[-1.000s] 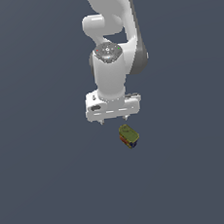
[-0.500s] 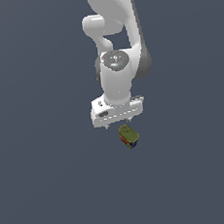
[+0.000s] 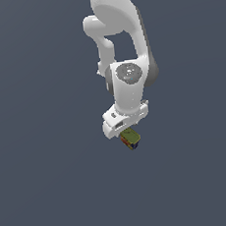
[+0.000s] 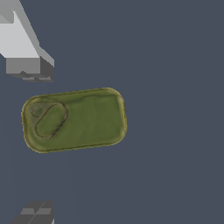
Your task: Pick up the object and move it to a goal position.
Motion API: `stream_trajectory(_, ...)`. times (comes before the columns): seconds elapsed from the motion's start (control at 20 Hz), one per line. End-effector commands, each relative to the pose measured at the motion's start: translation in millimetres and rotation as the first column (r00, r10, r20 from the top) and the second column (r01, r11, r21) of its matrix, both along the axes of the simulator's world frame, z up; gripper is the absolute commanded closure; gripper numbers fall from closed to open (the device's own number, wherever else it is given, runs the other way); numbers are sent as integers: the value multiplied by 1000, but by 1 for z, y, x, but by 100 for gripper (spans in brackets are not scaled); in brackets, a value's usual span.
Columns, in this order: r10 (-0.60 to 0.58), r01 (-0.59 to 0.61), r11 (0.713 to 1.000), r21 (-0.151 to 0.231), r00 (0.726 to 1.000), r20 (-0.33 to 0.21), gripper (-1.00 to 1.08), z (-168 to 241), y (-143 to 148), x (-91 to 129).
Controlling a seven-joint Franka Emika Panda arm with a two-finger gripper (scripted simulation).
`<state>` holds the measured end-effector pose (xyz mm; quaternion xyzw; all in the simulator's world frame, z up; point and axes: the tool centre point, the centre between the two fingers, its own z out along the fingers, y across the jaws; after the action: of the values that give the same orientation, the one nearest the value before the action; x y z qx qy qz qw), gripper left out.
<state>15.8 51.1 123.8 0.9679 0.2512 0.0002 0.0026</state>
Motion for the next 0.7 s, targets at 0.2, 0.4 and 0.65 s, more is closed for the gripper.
stream_trajectory(0.2, 101, -101, 995, 4, 995, -1, -92, -12, 12, 2)
stream_trajectory(0.4, 123, -123, 992, 5, 992, -2, -92, -15, 15, 3)
stream_trajectory(0.65, 118, -118, 993, 5, 993, -2, -92, -18, 14, 3)
